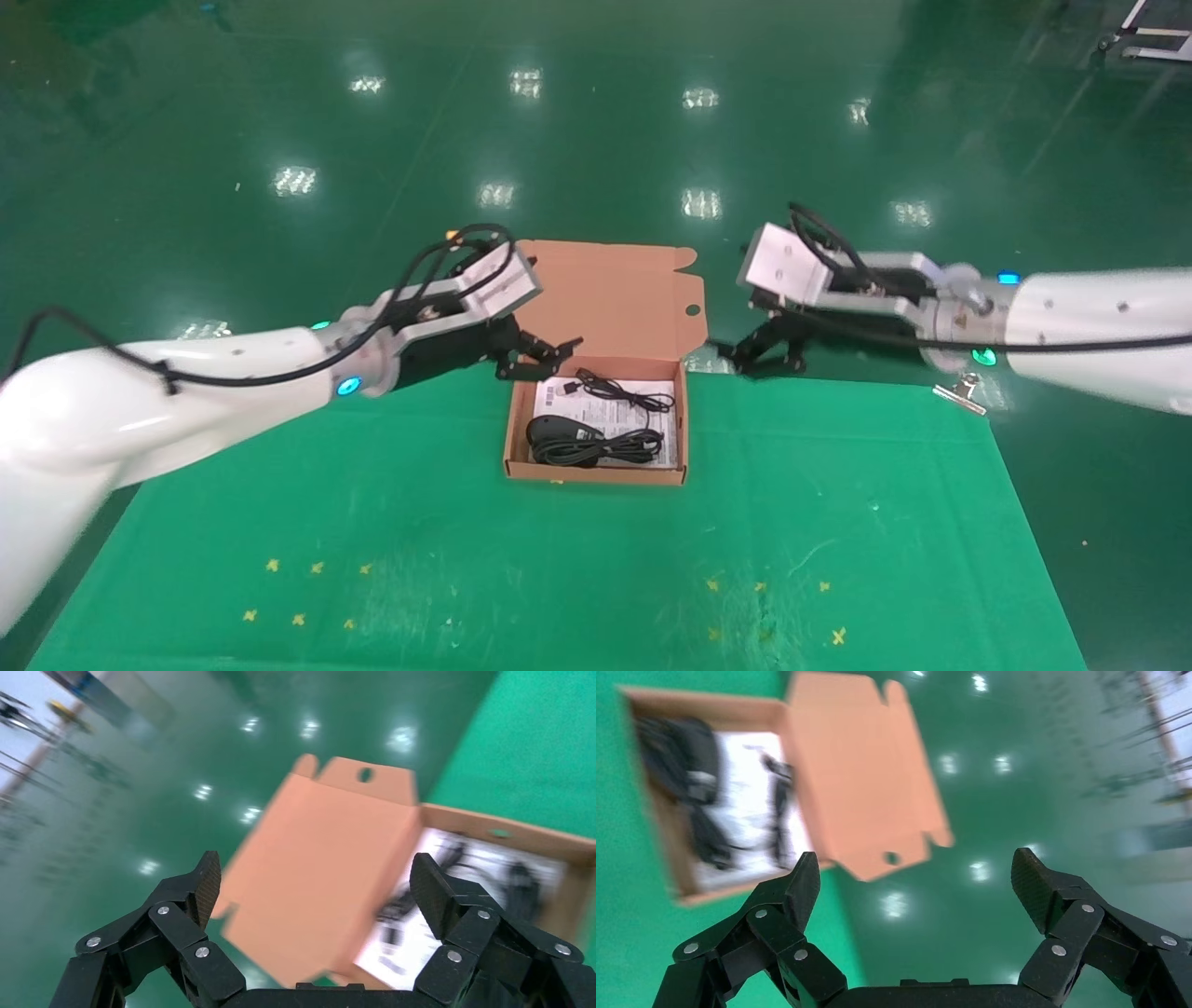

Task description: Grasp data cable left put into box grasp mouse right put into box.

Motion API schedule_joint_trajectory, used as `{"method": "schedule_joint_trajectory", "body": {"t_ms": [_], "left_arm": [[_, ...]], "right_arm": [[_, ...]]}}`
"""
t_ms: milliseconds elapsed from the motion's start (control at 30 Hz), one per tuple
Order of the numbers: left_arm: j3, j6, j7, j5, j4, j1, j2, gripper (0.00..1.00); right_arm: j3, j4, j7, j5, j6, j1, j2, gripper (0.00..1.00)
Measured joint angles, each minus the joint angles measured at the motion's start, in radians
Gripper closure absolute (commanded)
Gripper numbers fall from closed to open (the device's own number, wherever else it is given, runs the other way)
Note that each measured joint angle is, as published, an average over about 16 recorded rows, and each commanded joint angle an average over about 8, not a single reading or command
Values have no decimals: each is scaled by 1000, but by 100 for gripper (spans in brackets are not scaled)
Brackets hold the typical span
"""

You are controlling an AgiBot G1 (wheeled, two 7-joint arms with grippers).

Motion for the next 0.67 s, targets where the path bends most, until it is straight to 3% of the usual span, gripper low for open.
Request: {"method": "schedule_joint_trajectory", "body": {"t_ms": [433,667], "left_arm": [[-151,262,-60,-206,-143,110,-166,0],[-191,331,-75,-261,-181,139,-210,0]], "right_arm": [[235,71,-10,219,-239,-172,77,0],[297,90,-13,277,-303,-218,98,0]]}}
